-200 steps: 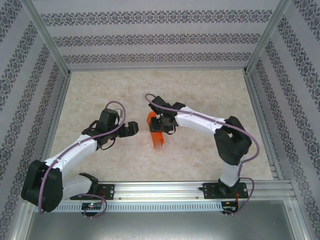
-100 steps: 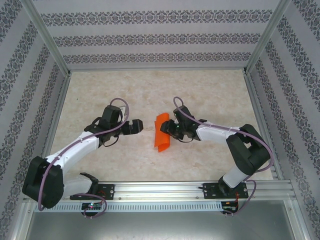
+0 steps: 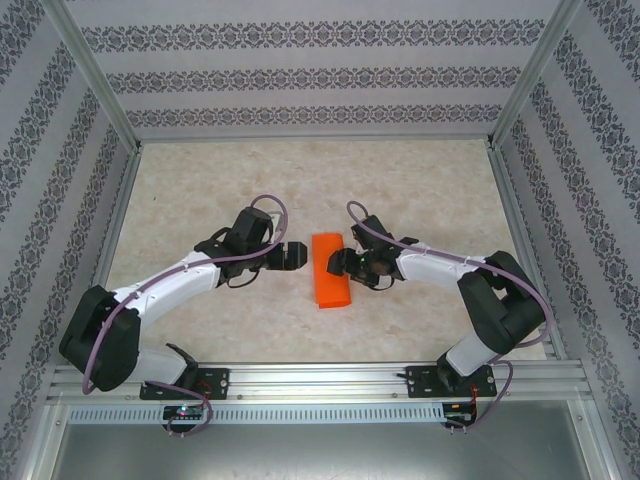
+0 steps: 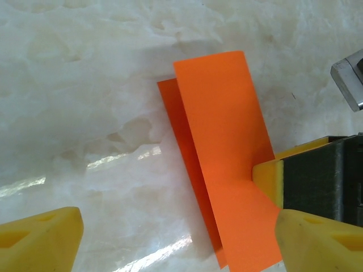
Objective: Fold a paper plane with a square sheet of paper (pick it up from the middle)
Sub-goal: Fold the square sheet of paper in half at the center of the table.
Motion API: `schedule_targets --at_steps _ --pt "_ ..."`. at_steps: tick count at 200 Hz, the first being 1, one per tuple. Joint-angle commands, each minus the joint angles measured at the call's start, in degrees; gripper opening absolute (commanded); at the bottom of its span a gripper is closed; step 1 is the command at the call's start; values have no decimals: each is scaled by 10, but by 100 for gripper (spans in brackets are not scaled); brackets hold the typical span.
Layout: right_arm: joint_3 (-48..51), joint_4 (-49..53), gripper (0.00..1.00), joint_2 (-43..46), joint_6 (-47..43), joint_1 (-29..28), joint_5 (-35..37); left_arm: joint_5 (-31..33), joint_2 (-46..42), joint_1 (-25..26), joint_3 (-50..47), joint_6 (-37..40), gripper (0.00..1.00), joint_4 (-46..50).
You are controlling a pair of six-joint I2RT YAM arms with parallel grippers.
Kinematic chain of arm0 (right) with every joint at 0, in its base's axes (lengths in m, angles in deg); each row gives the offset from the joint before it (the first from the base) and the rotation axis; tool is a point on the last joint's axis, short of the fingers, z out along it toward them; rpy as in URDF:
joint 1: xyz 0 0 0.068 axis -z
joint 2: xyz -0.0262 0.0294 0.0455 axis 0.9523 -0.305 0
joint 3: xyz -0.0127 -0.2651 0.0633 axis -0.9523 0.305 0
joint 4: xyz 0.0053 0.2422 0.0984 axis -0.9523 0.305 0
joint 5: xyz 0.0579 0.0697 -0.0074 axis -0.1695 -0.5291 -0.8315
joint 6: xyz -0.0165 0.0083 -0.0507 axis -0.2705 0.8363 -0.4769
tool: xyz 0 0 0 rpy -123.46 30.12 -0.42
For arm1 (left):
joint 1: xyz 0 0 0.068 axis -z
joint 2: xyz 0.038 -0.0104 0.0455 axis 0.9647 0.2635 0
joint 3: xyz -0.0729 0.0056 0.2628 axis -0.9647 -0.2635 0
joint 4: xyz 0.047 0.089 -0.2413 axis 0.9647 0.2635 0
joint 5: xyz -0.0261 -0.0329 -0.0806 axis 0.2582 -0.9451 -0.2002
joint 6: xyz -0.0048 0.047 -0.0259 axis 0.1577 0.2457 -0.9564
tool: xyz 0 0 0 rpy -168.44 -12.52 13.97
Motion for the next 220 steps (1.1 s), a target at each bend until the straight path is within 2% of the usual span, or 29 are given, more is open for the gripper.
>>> schedule_targets --at_steps 1,23,40,60,153,220 --pt "-37 71 68 -8 -67 6 22 17 16 18 17 -6 84 -5" --pt "-46 78 69 -28 -61 6 32 21 26 25 13 -31 78 -21" --pt "-46 49 69 -42 -61 6 8 29 30 31 15 -39 76 -26" --pt "-67 73 69 -63 -84 4 -3 37 30 32 15 -47 74 -27" --pt "-77 104 69 -96 -109 4 1 39 38 32 25 -49 70 -26" --pt "-80 118 70 -117 -94 0 21 38 48 32 32 -56 66 -26"
